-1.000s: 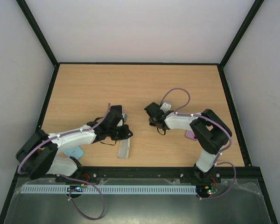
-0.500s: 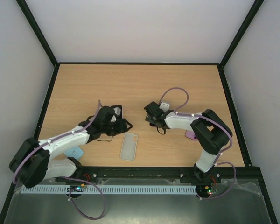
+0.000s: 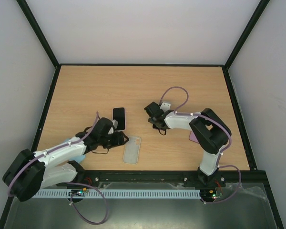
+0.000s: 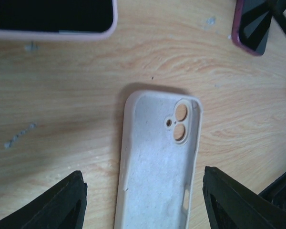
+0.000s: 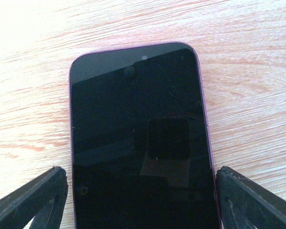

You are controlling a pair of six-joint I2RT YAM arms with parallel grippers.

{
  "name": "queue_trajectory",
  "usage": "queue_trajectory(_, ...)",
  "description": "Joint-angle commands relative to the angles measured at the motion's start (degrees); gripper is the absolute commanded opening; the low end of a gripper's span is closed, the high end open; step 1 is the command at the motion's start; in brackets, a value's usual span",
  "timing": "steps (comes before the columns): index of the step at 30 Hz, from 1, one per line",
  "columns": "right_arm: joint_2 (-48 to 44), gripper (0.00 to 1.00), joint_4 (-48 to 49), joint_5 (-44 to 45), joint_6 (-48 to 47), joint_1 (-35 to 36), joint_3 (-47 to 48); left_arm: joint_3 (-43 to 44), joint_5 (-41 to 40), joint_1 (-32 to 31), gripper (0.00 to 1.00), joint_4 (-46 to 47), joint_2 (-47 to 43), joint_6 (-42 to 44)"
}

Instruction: Put the phone into the phone case

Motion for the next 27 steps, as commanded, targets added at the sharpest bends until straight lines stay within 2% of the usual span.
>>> queue_trajectory(1, 3.3, 0.80, -3.9, 0.9, -0.1, -0.6, -0.4, -2.5, 0.1, -2.4, 0.68, 0.5, -0.4, -2.1)
queue_trajectory(8, 2.4, 0.73, -3.6, 0.4, -1.7, -0.5, -2.5, -5.4, 1.6, -6.7, 0.68, 7.6, 2.0, -6.5)
queue_trajectory(17, -7.5, 0.66, -1.7, -2.9, -3.7, -0.6, -10.4, -5.5, 6.1, -11.5, 0.66, 22.2, 7.9, -13.1)
queue_trajectory(21, -11.7, 0.62, 0.1, -6.0, -3.9, -0.6, -14.2, -5.1, 6.1, -11.5, 0.66, 24.4, 9.4, -13.9)
queue_trajectory(27, -21.4, 0.59, 4.9, -14.6, -3.5, 0.1, -19.9, -7.5, 6.1, -8.1, 0.71, 24.5, 5.9, -14.2)
